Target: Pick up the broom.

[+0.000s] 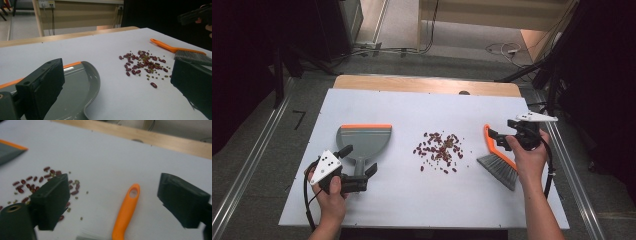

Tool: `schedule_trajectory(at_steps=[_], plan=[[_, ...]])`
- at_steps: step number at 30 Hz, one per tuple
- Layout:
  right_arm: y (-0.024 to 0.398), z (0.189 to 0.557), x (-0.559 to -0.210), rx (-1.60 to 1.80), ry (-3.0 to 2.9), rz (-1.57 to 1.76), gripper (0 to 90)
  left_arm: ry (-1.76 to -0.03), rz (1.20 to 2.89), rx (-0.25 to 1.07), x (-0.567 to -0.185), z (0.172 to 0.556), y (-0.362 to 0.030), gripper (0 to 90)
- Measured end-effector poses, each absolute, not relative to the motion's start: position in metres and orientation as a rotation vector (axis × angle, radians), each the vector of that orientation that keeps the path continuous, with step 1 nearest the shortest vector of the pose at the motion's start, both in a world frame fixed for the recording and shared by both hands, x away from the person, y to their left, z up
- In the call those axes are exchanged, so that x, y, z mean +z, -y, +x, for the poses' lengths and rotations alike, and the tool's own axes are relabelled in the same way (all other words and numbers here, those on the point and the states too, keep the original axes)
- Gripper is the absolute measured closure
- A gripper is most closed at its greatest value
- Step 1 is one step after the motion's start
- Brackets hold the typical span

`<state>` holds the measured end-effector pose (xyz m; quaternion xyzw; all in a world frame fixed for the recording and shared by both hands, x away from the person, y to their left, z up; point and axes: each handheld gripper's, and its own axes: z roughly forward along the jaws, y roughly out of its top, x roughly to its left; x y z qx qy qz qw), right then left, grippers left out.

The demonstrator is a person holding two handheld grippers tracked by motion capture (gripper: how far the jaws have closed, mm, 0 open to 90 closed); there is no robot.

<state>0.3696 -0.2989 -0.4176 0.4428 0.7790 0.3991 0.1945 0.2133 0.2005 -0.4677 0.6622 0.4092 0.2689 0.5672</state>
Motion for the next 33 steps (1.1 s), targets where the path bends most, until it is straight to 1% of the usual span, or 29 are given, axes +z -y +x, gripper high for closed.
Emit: schedule_trajectory(at_steps=[2,3,4,9,11,12,13,14,17,24,30,33], plan=[[0.297,0.373,-0.424,1.071,-2.196,1.284,34.2,-0.961,1.558,0.634,-0.468,0.213,-0.201,0.0],[0.298,0.376,-0.43,1.074,-2.212,1.334,40.3,-0.963,1.558,0.632,-0.468,0.213,-0.201,0.0],[0.298,0.376,-0.43,1.074,-2.212,1.334,40.3,-0.966,1.557,0.631,-0.468,0.213,-0.201,0.0],[0.296,0.379,-0.442,0.945,-2.259,1.371,51.4,-0.965,1.569,0.635,-0.469,0.213,-0.201,0.0],[0.297,0.381,-0.447,0.897,-2.284,1.379,59.3,-0.966,1.571,0.63,-0.469,0.213,-0.201,0.0],[0.297,0.381,-0.449,0.877,-2.285,1.392,61.5,-0.967,1.572,0.629,-0.47,0.213,-0.201,0.0],[0.298,0.38,-0.451,0.855,-2.27,1.408,61.6,-0.967,1.574,0.628,-0.47,0.214,-0.201,0.0],[0.3,0.38,-0.455,0.907,-2.237,1.506,60.1,-0.966,1.575,0.627,-0.47,0.214,-0.2,0.0],[0.301,0.381,-0.457,0.947,-2.235,1.588,59.5,-0.963,1.583,0.63,-0.47,0.214,-0.199,0.0],[0.294,0.383,-0.469,0.768,-2.253,1.617,58.2,-0.956,1.598,0.628,-0.471,0.215,-0.196,0.0],[0.287,0.385,-0.477,0.709,-2.271,1.648,60.3,-0.946,1.616,0.629,-0.472,0.214,-0.194,0.0],[0.282,0.384,-0.482,0.635,-2.243,1.631,63.8,-0.942,1.619,0.632,-0.472,0.214,-0.192,0.0]])
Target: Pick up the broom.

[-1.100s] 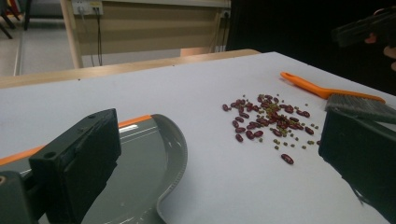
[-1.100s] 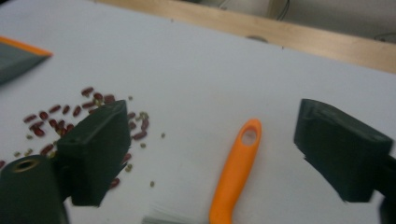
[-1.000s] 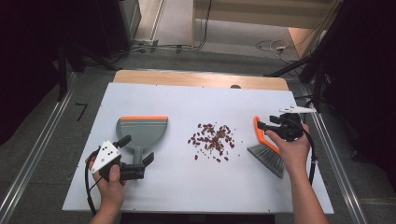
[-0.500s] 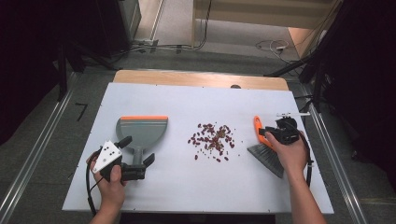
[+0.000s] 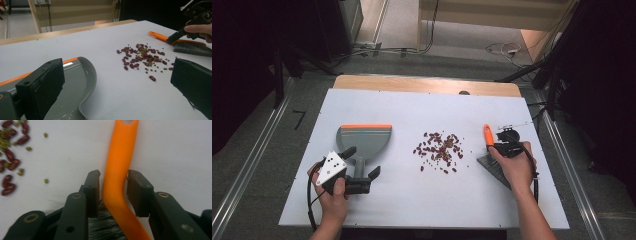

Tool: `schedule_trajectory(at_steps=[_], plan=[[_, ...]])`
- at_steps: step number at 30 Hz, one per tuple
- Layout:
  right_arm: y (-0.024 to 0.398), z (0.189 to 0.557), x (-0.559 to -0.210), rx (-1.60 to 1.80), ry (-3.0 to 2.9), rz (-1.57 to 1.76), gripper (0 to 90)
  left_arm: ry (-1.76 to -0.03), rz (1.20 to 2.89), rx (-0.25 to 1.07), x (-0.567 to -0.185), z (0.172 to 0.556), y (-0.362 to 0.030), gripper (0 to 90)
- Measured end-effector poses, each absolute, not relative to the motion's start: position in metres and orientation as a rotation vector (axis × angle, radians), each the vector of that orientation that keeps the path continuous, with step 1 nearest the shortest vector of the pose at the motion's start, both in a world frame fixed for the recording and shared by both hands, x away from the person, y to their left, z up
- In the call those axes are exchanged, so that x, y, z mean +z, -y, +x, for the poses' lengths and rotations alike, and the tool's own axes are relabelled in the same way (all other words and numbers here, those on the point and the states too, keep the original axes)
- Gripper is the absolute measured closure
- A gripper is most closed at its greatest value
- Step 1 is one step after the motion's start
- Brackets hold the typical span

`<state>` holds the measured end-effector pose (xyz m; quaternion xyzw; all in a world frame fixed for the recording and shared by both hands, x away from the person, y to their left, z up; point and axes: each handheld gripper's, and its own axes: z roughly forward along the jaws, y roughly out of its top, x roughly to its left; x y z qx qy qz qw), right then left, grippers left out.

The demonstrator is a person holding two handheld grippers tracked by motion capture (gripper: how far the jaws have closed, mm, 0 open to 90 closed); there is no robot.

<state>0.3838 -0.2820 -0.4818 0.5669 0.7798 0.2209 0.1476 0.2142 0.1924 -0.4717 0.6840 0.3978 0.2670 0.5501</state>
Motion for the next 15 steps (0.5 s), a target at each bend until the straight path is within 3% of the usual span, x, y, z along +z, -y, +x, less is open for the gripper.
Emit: schedule_trajectory(at_steps=[15], plan=[[0.2829,0.3821,-0.4853,0.664,-2.195,1.656,68.9,-0.924,1.636,0.626,-0.4721,0.2135,-0.1826,0.0]])
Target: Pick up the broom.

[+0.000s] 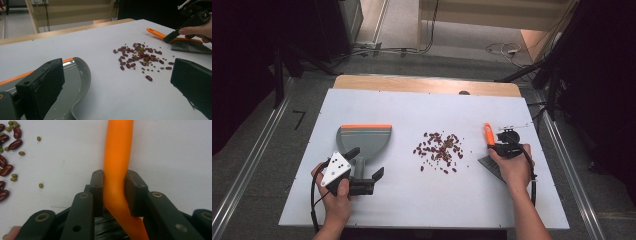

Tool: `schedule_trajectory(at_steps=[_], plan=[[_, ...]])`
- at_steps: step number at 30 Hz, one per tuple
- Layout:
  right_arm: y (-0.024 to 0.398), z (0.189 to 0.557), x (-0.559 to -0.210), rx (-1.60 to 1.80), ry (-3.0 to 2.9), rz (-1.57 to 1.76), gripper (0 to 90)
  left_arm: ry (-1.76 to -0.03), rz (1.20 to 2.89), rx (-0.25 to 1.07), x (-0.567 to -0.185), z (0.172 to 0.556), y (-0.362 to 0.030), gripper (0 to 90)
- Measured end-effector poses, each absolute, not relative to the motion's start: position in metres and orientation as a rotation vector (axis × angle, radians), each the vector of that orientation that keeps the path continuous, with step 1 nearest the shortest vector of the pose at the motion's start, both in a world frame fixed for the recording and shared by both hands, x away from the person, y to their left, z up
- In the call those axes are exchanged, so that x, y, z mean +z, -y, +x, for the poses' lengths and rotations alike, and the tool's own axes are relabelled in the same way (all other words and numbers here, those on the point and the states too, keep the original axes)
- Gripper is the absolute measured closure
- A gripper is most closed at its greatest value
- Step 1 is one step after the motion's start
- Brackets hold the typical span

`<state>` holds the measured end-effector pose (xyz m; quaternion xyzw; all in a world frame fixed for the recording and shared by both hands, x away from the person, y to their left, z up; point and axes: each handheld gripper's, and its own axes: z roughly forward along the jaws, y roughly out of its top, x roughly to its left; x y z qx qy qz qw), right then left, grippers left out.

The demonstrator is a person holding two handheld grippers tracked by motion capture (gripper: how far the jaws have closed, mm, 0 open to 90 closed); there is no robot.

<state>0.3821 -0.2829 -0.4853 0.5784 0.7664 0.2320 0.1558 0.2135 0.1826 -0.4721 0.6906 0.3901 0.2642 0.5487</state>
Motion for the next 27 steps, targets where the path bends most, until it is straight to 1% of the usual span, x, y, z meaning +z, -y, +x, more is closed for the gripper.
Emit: schedule_trajectory(at_steps=[5,13,20,27], plan=[[0.291,0.379,-0.487,0.78,-2.176,1.672,69.2,-0.913,1.645,0.616,-0.473,0.214,-0.182,0.0],[0.304,0.367,-0.481,0.996,-2.1,1.647,69.6,-0.901,1.642,0.605,-0.473,0.212,-0.182,0.0],[0.31,0.348,-0.471,1.205,-1.972,1.473,69.8,-0.886,1.64,0.601,-0.471,0.209,-0.179,0.0],[0.318,0.337,-0.465,1.348,-1.852,1.435,69.9,-0.867,1.65,0.598,-0.47,0.209,-0.173,0.0]])
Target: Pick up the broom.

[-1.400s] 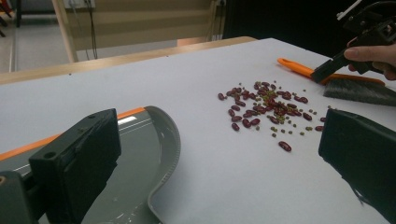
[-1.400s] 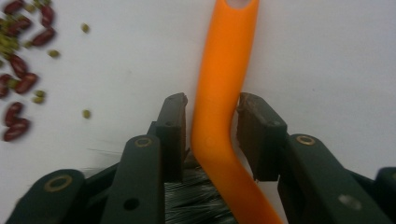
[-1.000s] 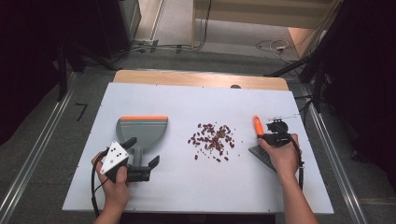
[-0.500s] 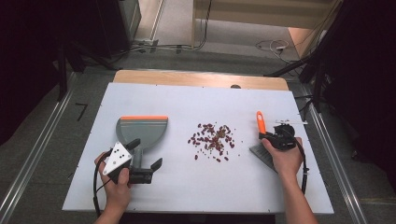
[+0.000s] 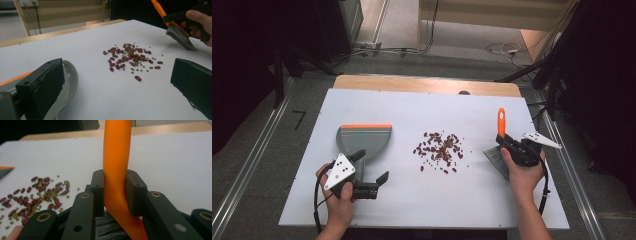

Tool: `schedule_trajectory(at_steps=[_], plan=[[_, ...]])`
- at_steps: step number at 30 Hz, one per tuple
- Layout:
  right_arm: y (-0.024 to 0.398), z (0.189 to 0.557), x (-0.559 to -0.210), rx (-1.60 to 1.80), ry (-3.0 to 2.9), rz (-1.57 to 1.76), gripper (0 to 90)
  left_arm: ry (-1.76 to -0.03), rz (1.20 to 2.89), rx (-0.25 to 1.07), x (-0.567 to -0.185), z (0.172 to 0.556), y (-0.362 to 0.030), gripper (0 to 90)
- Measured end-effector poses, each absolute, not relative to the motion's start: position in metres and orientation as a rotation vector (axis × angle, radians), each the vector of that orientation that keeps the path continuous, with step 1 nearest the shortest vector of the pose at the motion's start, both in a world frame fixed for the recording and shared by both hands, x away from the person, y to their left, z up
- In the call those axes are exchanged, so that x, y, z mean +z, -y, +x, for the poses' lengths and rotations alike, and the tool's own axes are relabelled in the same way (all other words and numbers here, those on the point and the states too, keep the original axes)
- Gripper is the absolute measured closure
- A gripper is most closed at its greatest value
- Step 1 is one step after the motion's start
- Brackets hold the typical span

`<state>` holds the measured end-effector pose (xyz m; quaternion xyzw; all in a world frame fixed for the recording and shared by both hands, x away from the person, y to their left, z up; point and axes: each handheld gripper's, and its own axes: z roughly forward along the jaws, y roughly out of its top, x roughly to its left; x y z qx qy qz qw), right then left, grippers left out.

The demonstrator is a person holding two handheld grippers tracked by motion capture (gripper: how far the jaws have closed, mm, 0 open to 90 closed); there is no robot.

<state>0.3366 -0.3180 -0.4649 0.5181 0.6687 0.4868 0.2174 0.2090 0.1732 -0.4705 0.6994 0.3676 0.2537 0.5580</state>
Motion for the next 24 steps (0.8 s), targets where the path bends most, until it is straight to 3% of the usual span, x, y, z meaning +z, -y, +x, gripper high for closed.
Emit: schedule_trajectory(at_steps=[10,24], plan=[[0.324,0.321,-0.442,1.523,-1.751,1.319,69.9,-0.859,1.646,0.614,-0.468,0.207,-0.17,0.0],[0.299,0.305,-0.41,1.617,-1.739,1.175,70.0,-0.829,1.628,0.576,-0.463,0.208,-0.158,0.0]])
